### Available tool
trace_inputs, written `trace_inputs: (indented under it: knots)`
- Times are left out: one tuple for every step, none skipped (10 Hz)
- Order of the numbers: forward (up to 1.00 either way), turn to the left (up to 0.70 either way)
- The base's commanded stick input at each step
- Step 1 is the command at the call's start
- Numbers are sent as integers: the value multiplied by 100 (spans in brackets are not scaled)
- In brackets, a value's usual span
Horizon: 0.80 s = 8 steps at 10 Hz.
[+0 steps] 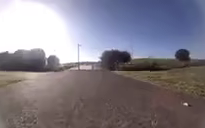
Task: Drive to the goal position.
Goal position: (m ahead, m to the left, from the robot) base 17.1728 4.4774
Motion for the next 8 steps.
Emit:
trace_inputs:
  knots:
    - [70,0]
    - [70,0]
    - [70,0]
    - [70,0]
    - [70,0]
    - [70,0]
    - [70,0]
    - [70,0]
